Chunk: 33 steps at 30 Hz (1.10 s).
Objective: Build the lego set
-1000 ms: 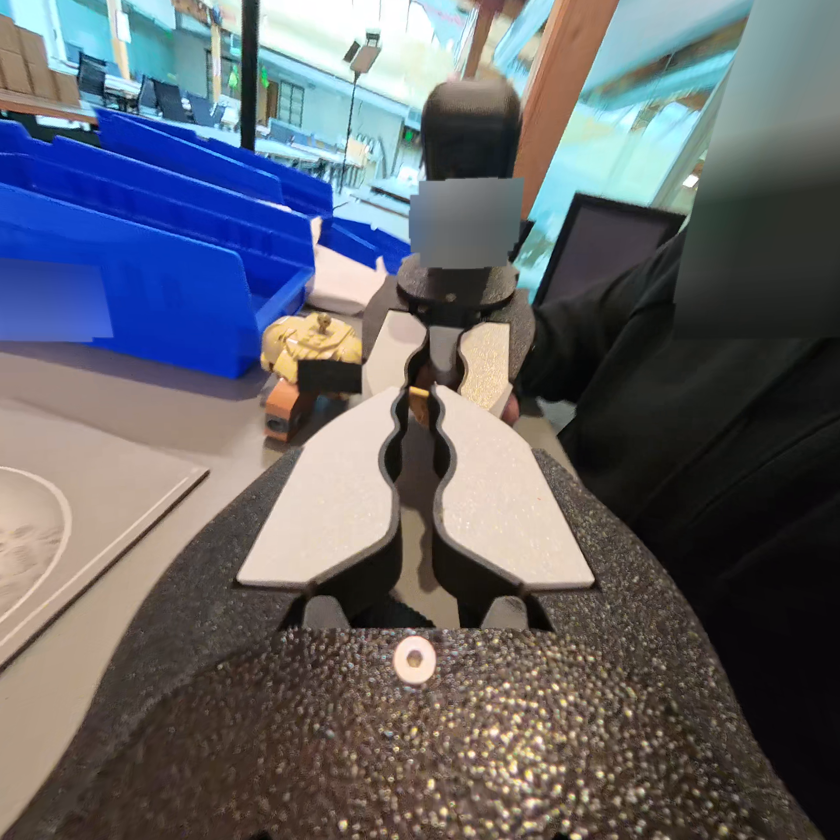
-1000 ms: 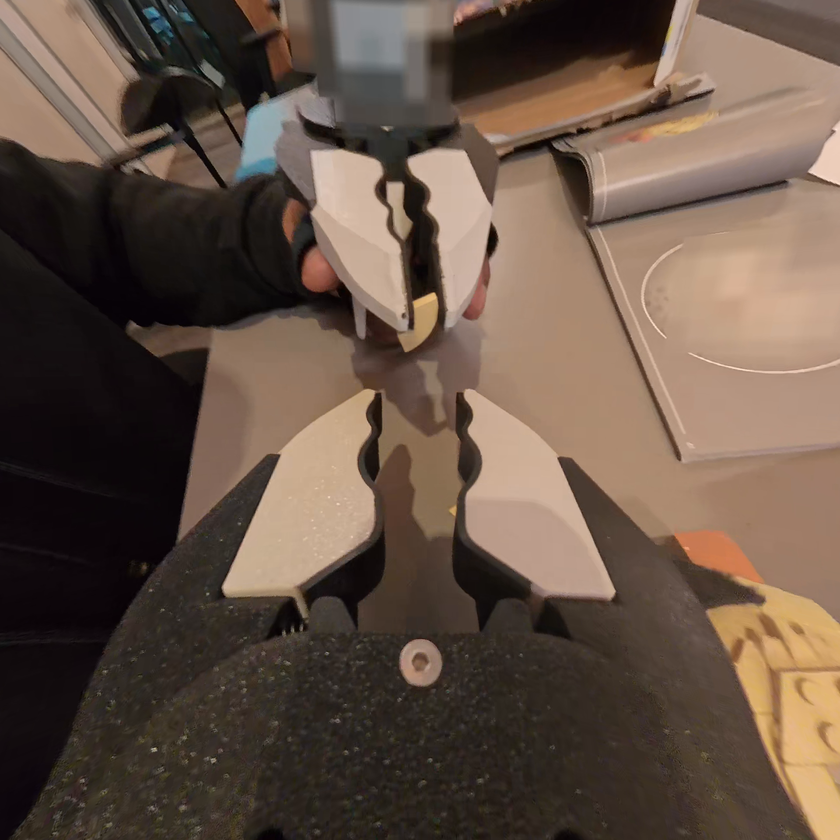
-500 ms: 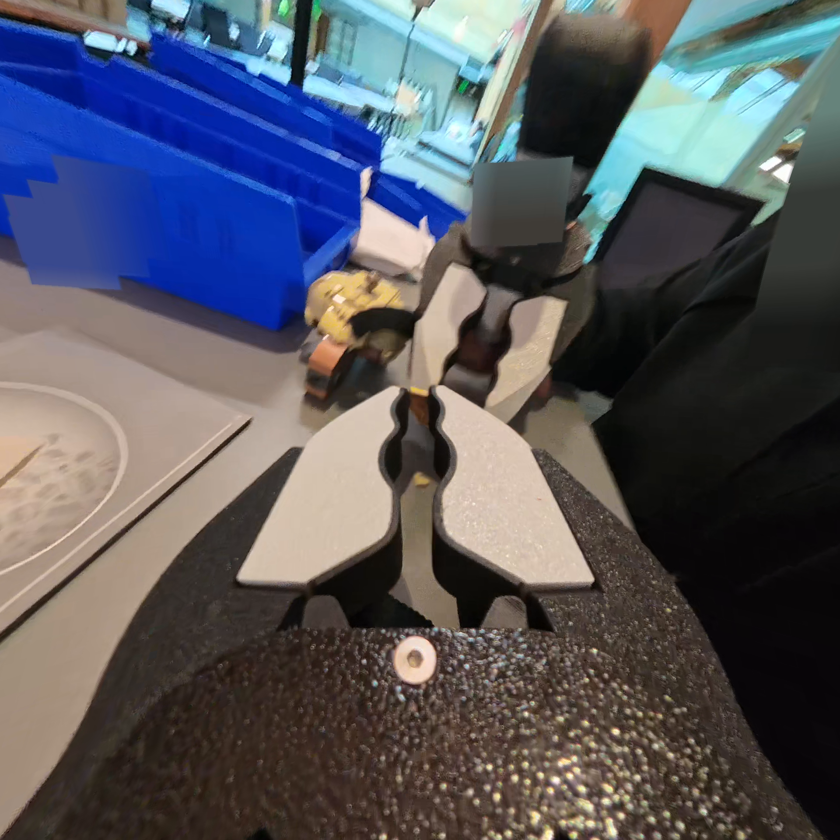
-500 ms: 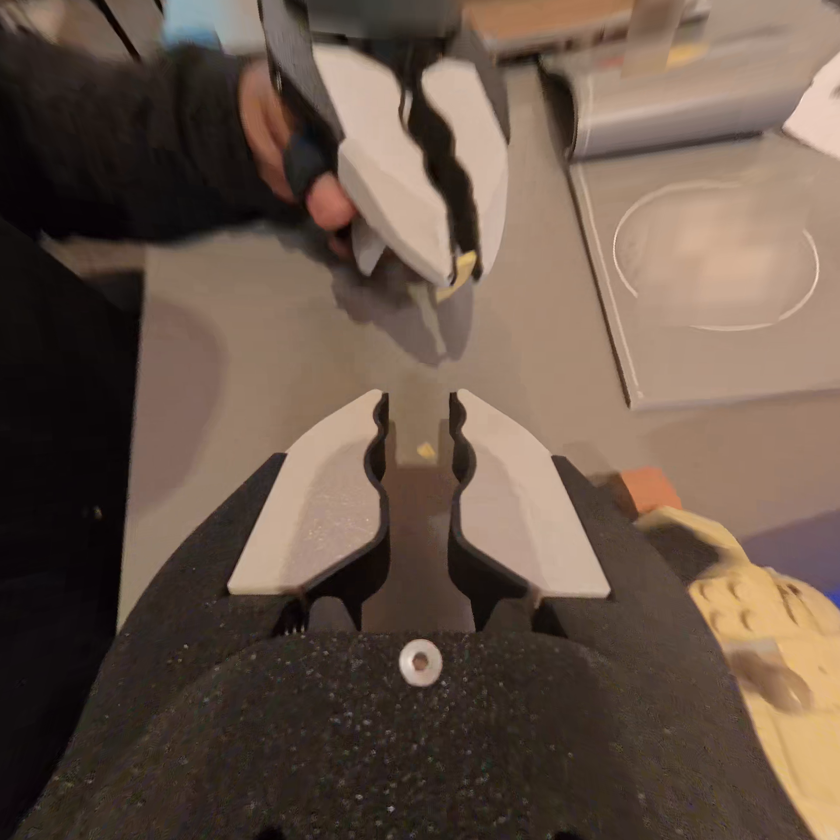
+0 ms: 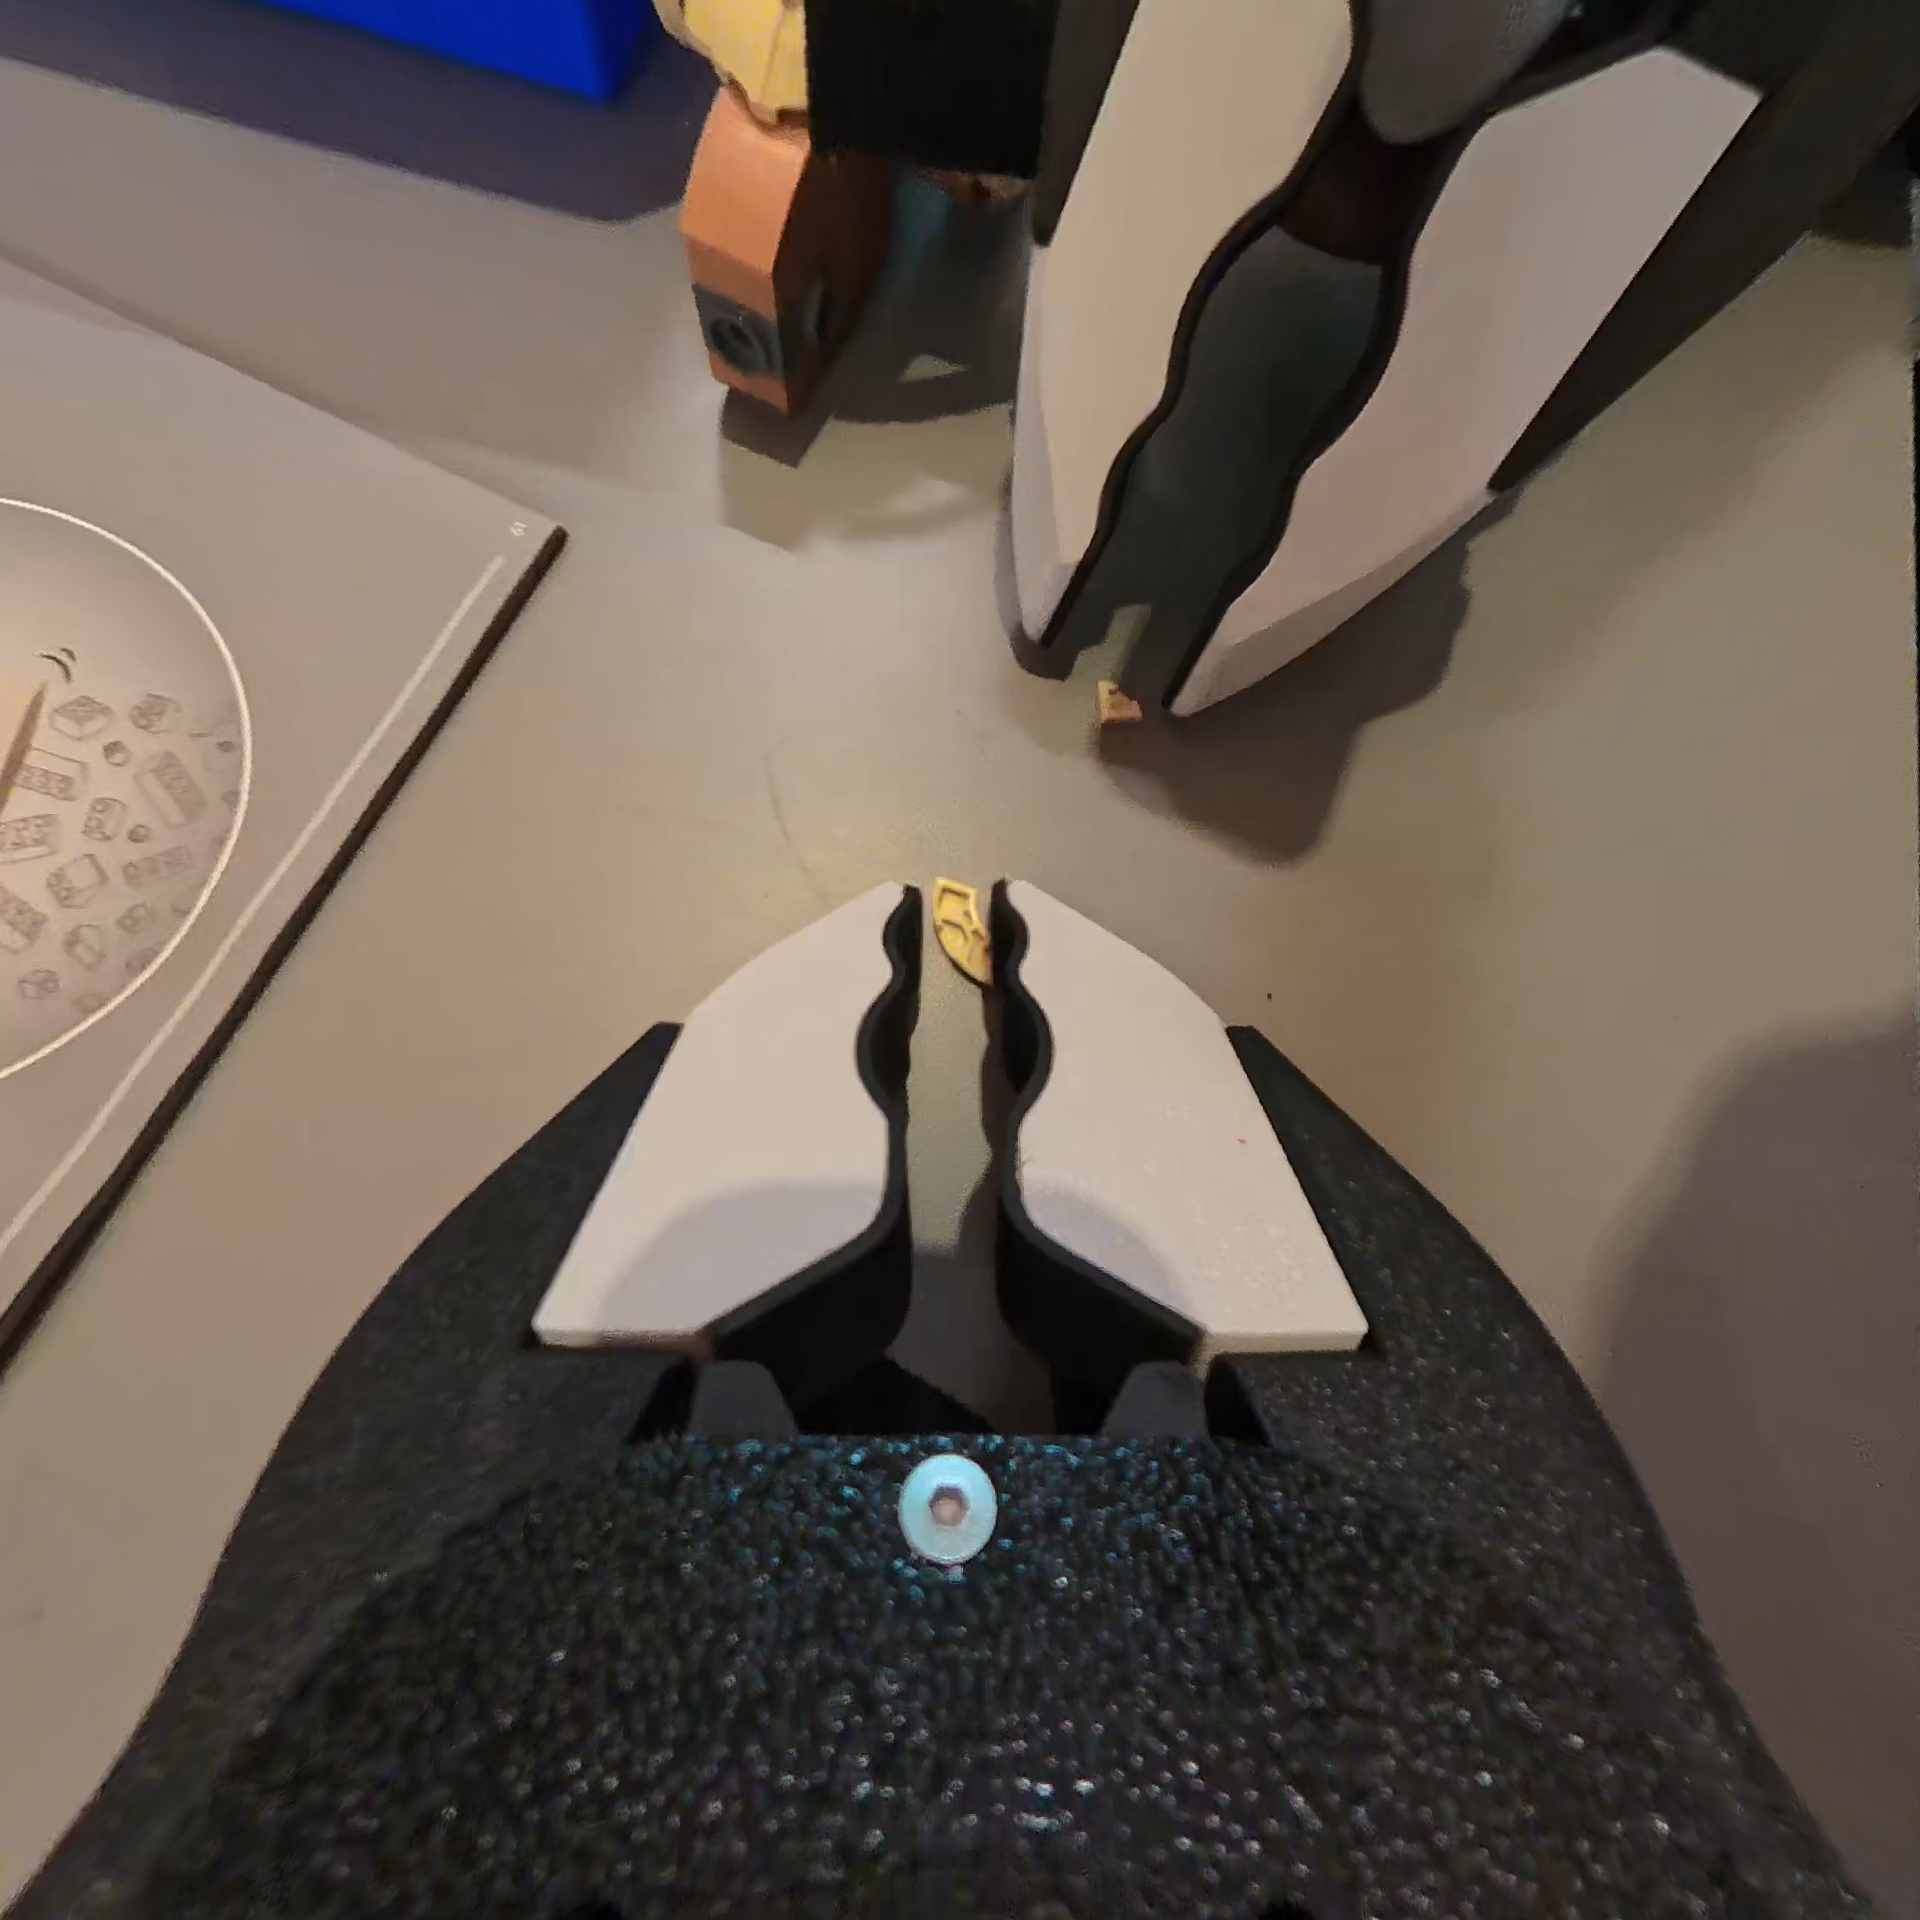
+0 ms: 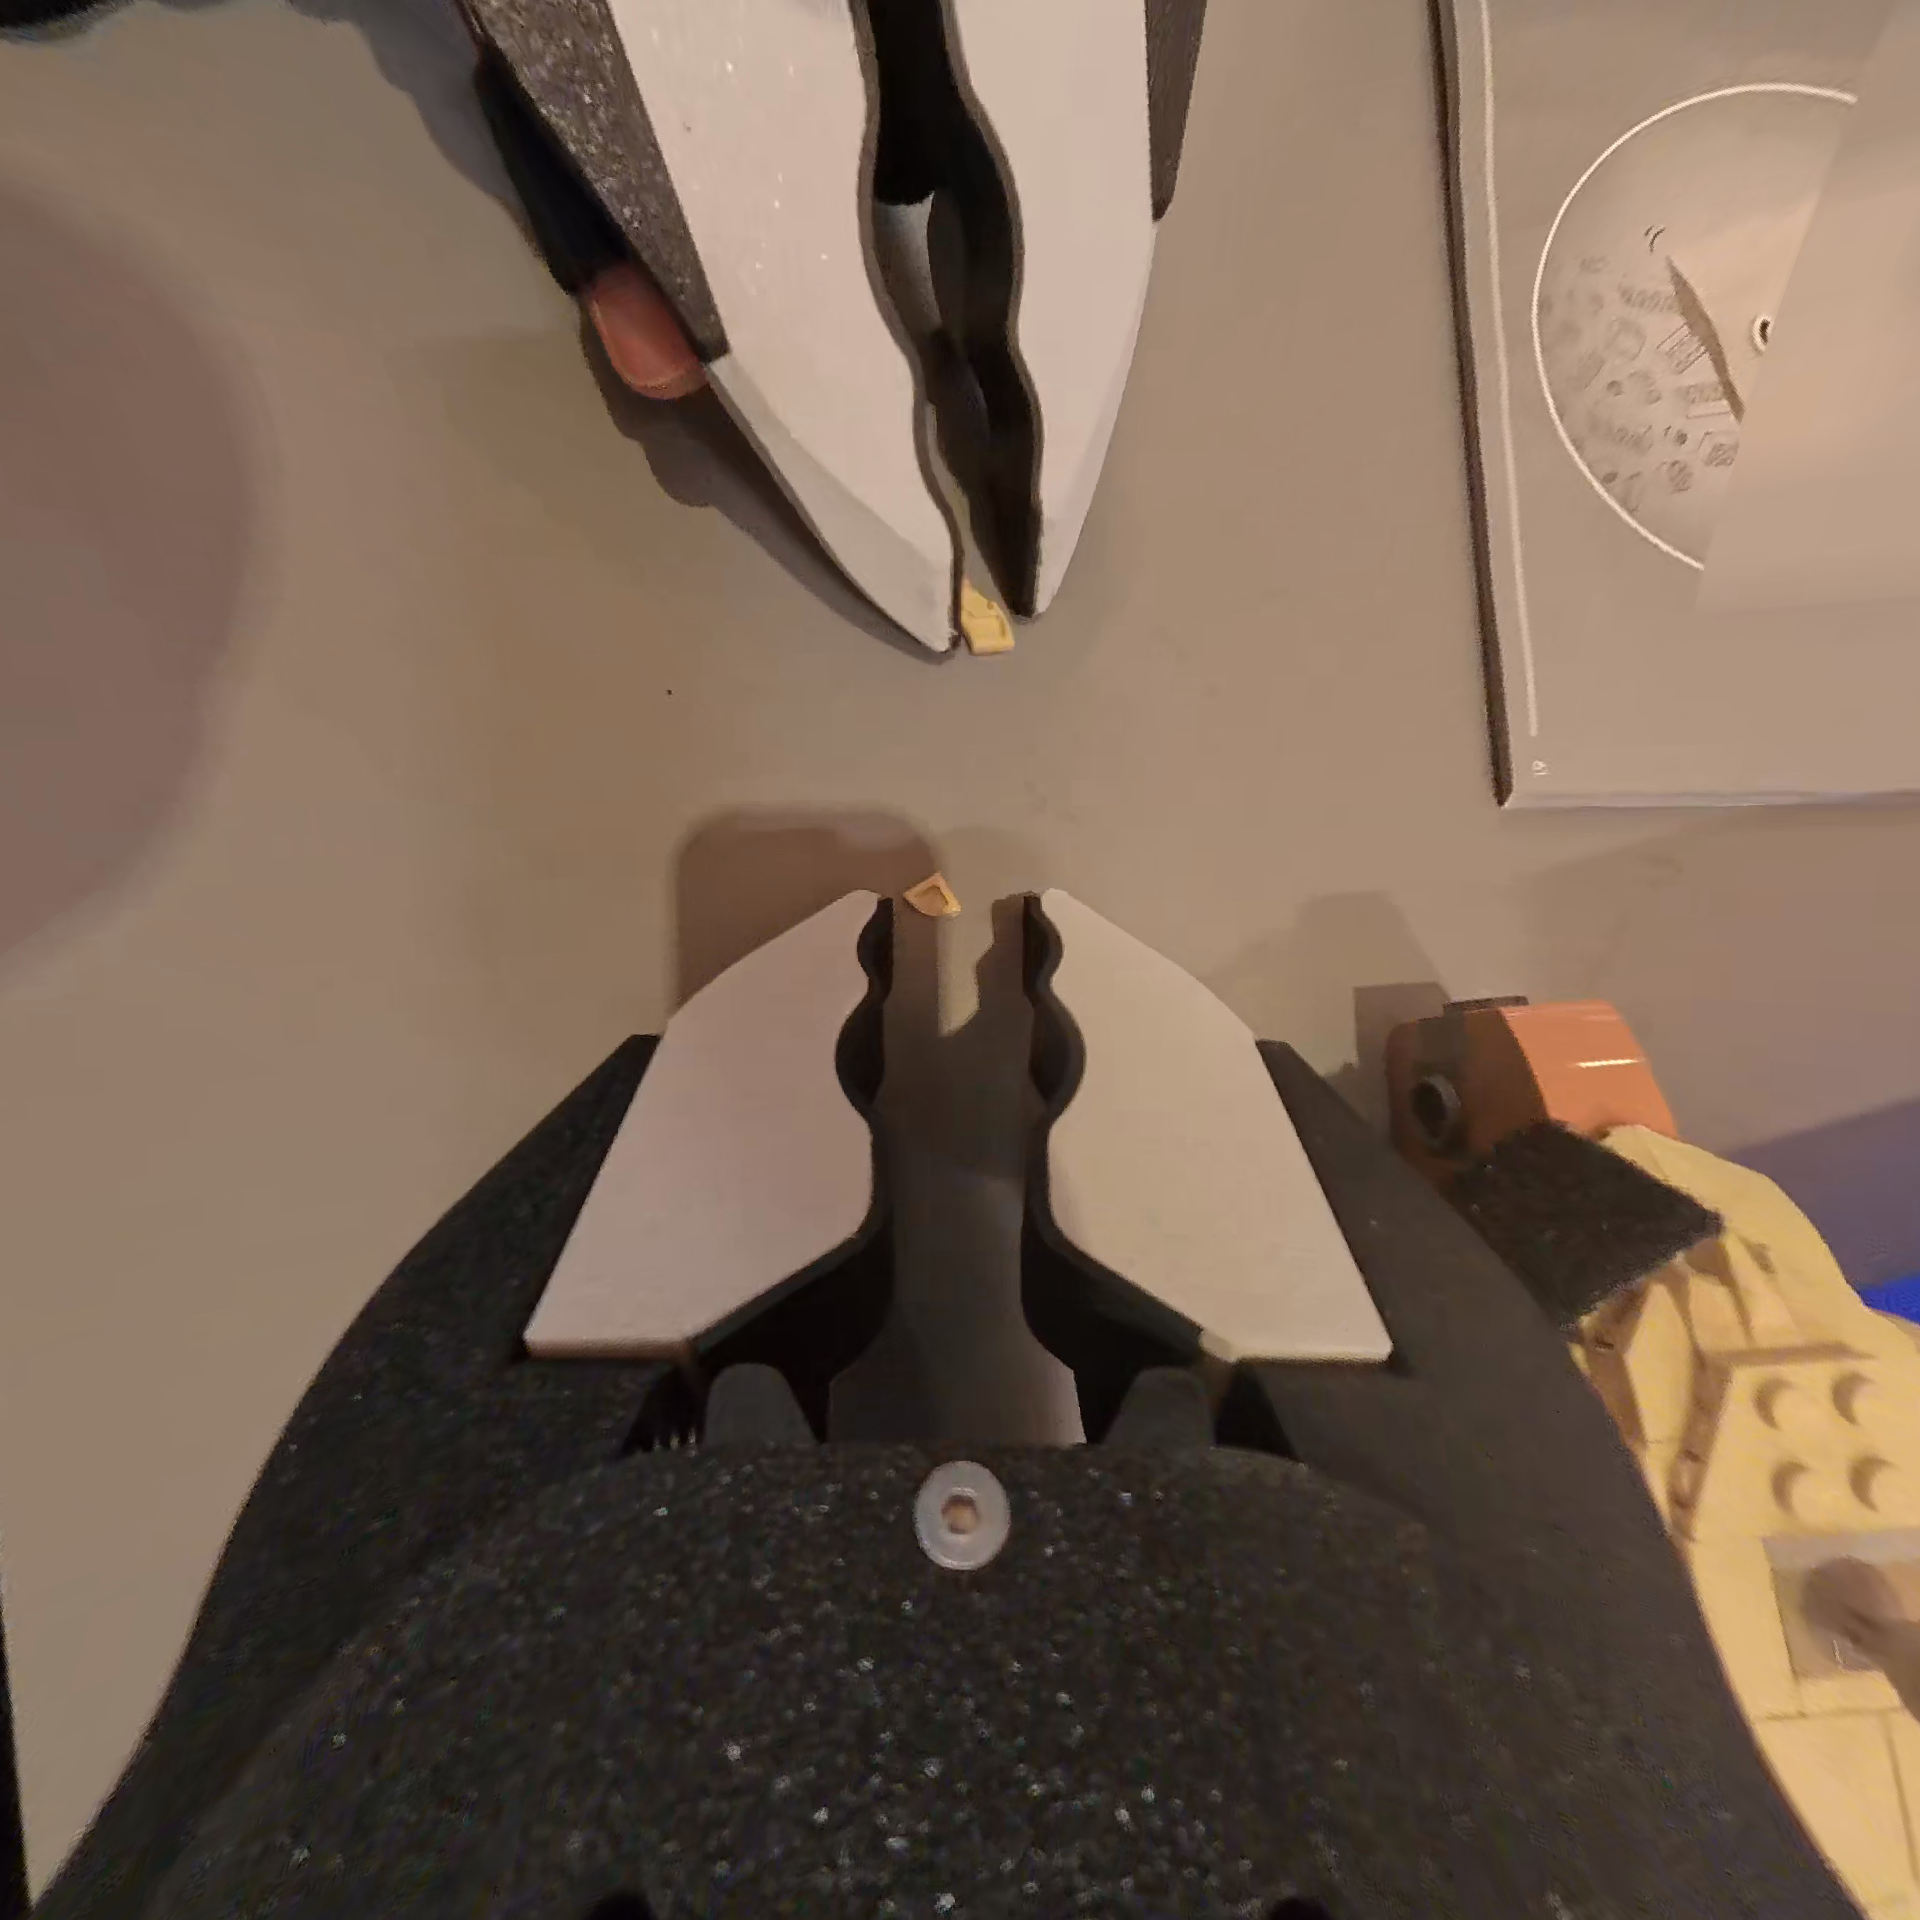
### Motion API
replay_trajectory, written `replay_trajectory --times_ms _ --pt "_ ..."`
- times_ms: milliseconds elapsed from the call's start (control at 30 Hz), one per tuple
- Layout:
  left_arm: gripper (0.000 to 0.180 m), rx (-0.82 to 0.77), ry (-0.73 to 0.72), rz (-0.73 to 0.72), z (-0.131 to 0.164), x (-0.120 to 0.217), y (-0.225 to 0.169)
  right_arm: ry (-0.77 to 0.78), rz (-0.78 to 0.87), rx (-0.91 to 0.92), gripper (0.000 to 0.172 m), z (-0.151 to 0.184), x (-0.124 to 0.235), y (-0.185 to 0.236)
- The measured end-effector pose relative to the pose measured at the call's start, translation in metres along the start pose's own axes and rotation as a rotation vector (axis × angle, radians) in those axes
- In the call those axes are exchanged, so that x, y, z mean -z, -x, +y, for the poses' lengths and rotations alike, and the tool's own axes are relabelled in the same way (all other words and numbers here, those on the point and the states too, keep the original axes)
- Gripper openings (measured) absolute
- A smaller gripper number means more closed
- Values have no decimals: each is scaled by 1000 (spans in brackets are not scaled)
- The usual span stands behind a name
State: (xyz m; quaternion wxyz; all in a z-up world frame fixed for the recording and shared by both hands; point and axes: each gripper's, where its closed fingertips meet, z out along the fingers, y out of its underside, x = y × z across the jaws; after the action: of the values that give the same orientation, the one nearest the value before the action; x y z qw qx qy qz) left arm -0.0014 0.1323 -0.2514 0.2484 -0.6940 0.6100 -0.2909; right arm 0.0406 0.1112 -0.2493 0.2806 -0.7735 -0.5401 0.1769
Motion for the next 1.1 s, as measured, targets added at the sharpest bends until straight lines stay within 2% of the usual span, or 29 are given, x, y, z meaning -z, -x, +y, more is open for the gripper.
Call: replay_trajectory --times_ms 133,300,467,567,767,900,1100 --pt "27 -6 -14 1 -2 1 -1 -6 -15 -2 16 0 -4 2" --pt "29 -11 -72 16 -8 6 -2 -18 -30 -7 8 -1 -5 5" --pt "29 -103 -165 6 -23 12 -7 -43 -71 -29 8 -4 -5 8" --pt "27 -219 -232 12 -32 15 -18 -129 -155 -97 8 -16 2 14" --pt "19 -556 -410 9 -48 27 -50 -318 -433 -288 7 -41 25 29" --pt "15 -642 -476 5 -53 32 -60 -372 -586 -363 7 -49 33 41" --pt "13 -685 -518 30 -54 38 -68 -420 -671 -426 1 -56 40 43"
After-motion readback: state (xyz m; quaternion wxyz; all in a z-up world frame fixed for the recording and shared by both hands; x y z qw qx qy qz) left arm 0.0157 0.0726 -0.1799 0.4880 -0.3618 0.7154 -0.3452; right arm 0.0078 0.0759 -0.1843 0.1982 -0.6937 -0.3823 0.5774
